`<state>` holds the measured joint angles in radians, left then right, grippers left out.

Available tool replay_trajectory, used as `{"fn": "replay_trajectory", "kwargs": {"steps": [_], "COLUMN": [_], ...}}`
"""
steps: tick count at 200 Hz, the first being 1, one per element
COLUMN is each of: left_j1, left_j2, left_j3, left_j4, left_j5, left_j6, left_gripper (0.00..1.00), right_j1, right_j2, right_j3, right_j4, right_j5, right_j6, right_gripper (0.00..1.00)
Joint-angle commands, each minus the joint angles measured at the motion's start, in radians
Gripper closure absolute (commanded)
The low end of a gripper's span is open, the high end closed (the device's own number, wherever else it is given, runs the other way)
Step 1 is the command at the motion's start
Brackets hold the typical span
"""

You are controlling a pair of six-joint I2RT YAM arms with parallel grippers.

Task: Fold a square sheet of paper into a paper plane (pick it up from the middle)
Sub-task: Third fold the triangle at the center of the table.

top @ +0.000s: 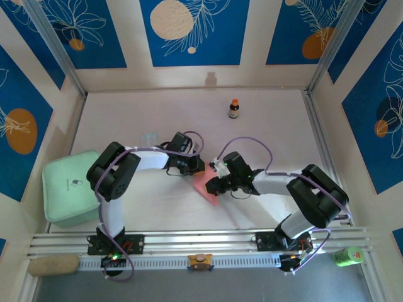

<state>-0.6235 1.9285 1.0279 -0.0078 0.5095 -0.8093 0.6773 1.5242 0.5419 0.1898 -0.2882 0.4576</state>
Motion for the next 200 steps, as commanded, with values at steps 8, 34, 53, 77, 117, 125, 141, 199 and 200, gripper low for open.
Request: {"fn": "replay_trajectory", "kwargs": {"steps": [8,34,53,77,117,125,141,199,200], "left_j1": [0.004,0.004,0.004,0.004,0.004,0.004,0.004,0.004,0.004], "left_j2": [0.026,0.021,0.021,0.02,0.007,0.004,0.0,0.0,0.0], "left_j3": [-0.019,-0.019,-0.019,-0.019,-0.026,-0.026,-0.025,-0.02,-0.02], "left_j4": [-0.032,-0.032,-0.033,-0.029,-0.015,-0.017,-0.02,-0.017,-0.018], "left_j5": [-0.026,-0.026,-0.027,-0.022,-0.017,-0.017,-0.019,-0.016,-0.016], "left_j6": [0.011,0.009,0.007,0.001,-0.011,-0.01,-0.009,-0.014,-0.014], "left_gripper": [0.86,0.86,0.86,0.87,0.87,0.86,0.86,0.86,0.87], "right_j1": [-0.011,-0.018,-0.024,-0.027,-0.028,-0.028,-0.028,-0.028,-0.028], "right_j2": [0.029,0.033,0.034,0.037,0.027,0.023,0.014,-0.004,-0.005], "right_j3": [0.037,0.043,0.045,0.044,0.039,0.038,0.034,0.029,0.029], "right_j4": [-0.051,-0.057,-0.059,-0.062,-0.069,-0.071,-0.073,-0.093,-0.093], "right_j5": [0.028,0.049,0.055,0.058,0.051,0.049,0.048,0.097,0.098], "right_j6": [0.003,0.004,0.006,0.007,0.016,0.022,0.027,0.043,0.043], "right_gripper": [0.98,0.98,0.97,0.97,0.97,0.97,0.97,0.97,0.97]}}
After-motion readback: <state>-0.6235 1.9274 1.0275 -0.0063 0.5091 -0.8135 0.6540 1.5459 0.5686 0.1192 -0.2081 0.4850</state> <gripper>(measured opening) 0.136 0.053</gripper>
